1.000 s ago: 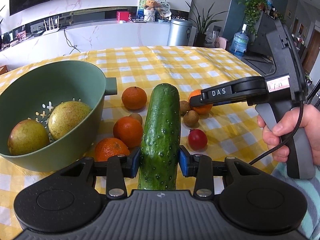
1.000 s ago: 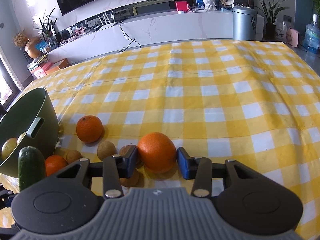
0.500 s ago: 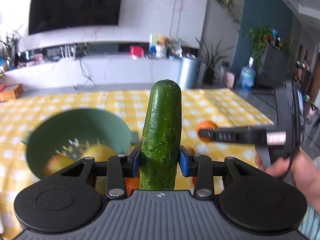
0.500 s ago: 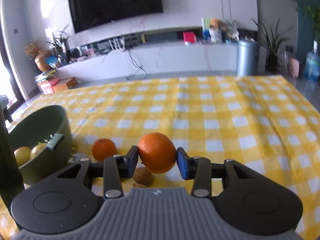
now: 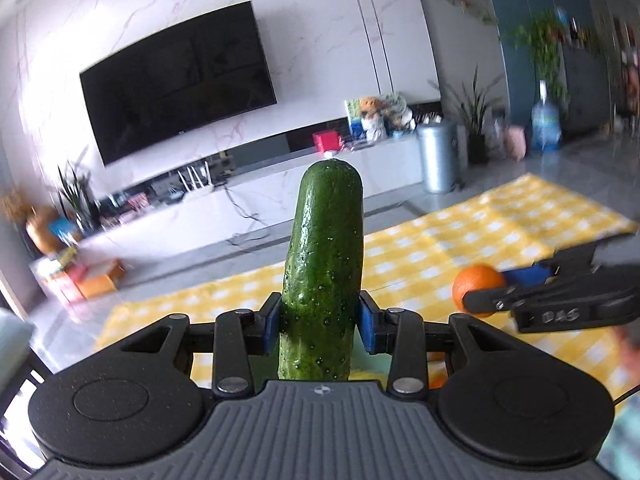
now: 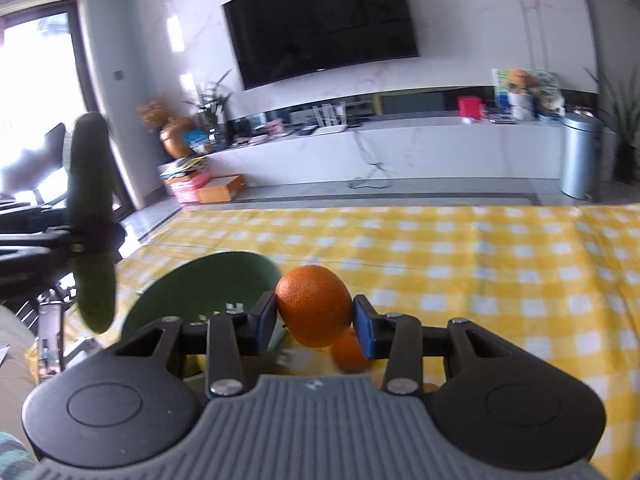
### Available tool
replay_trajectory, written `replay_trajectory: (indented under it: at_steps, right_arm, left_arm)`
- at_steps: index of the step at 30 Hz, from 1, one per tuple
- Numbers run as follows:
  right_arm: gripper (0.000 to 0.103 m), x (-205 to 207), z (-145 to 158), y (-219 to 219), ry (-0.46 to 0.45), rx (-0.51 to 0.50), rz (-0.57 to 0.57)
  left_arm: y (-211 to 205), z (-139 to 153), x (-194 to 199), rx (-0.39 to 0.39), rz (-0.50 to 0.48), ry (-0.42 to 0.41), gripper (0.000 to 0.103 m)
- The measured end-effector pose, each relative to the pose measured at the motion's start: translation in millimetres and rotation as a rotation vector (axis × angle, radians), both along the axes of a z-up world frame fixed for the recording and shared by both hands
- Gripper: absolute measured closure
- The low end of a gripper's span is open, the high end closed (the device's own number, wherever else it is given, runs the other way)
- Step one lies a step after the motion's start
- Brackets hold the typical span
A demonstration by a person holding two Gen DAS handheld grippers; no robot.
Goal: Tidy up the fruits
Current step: 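Carry cucumber and orange over the colander with both tools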
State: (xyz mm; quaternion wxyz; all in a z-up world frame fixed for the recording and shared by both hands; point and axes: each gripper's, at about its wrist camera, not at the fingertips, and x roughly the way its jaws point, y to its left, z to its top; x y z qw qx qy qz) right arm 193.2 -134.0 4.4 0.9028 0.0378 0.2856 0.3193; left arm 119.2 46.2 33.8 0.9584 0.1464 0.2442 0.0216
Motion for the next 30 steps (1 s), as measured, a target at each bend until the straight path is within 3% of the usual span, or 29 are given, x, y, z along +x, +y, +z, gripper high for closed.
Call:
replay_trajectory:
  at_steps: [6, 11, 18, 30]
  right_arm:
    - [0.065, 0, 12, 47, -0.028, -0.055, 0.119]
    - [0.065, 8, 7, 73, -0.019, -0.107, 0.173]
    - [0.065, 25, -10, 94, 0.014, -0.175, 0.227]
    - [0.065, 43, -22, 104, 0.035, -0.214, 0.243]
  left_arm:
    - [9, -17, 23, 0.166, -0.042, 0.061, 0.059]
    - [16, -41, 44, 0.235, -0.105, 0.169, 0.059]
    - [34, -64, 66, 0.240, -0.152, 0.312, 0.059]
    - [47, -89, 90, 0.244, -0.144, 0.413, 0.058]
